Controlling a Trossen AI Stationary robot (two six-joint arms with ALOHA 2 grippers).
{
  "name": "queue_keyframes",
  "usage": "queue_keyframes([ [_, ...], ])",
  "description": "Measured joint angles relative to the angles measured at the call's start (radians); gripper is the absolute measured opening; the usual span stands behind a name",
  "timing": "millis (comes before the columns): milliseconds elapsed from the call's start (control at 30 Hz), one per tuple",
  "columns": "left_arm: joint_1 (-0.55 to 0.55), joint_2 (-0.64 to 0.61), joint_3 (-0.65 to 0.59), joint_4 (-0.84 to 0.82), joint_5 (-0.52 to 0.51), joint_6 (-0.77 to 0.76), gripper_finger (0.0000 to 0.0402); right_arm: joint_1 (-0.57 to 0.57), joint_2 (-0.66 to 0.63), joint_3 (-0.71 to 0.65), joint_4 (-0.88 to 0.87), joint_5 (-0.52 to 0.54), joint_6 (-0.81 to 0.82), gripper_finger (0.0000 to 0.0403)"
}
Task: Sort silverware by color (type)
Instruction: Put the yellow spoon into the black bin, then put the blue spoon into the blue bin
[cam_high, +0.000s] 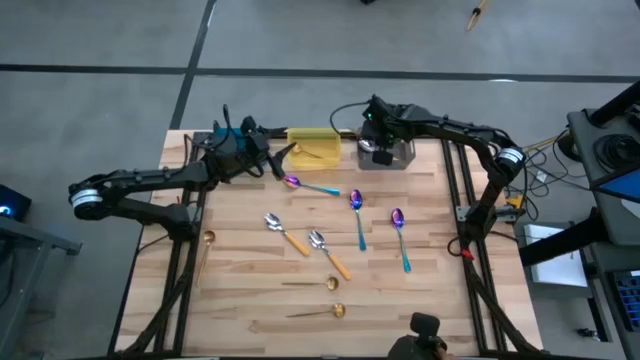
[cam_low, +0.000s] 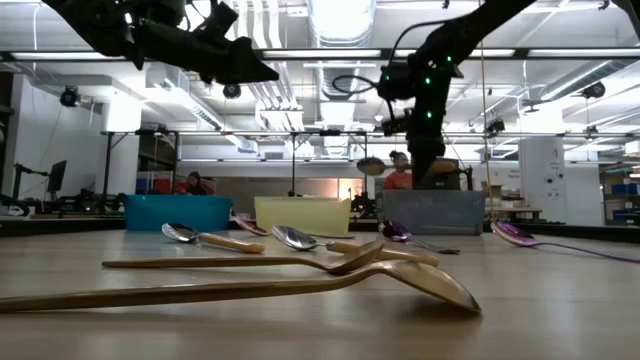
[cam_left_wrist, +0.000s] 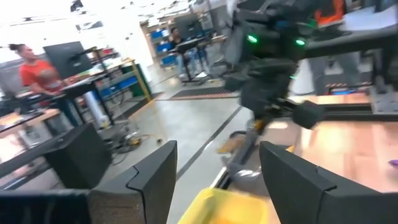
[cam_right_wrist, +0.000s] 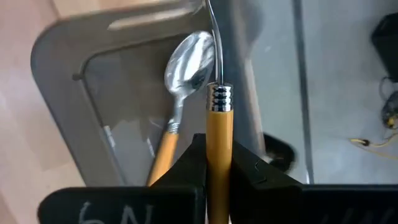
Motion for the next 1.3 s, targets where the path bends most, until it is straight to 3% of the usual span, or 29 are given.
queue_keyframes([
  [533,0.001,-0.058,0.0,-0.064,-0.012,0.021,0.0208,-0.01,-0.001,-0.097,0.016,0.085,0.091,0.0018],
  [833,0.001,-0.058,0.0,-0.093,-0.026,0.02,0.0207,-0.01,-0.001,-0.099,0.019,0.1,0.097,0.0077],
  [1300,0.001,-0.058,0.0,-0.121,-0.027,0.0,0.0207,-0.009,-0.004,-0.099,0.024,0.096,0.149,0.0074],
])
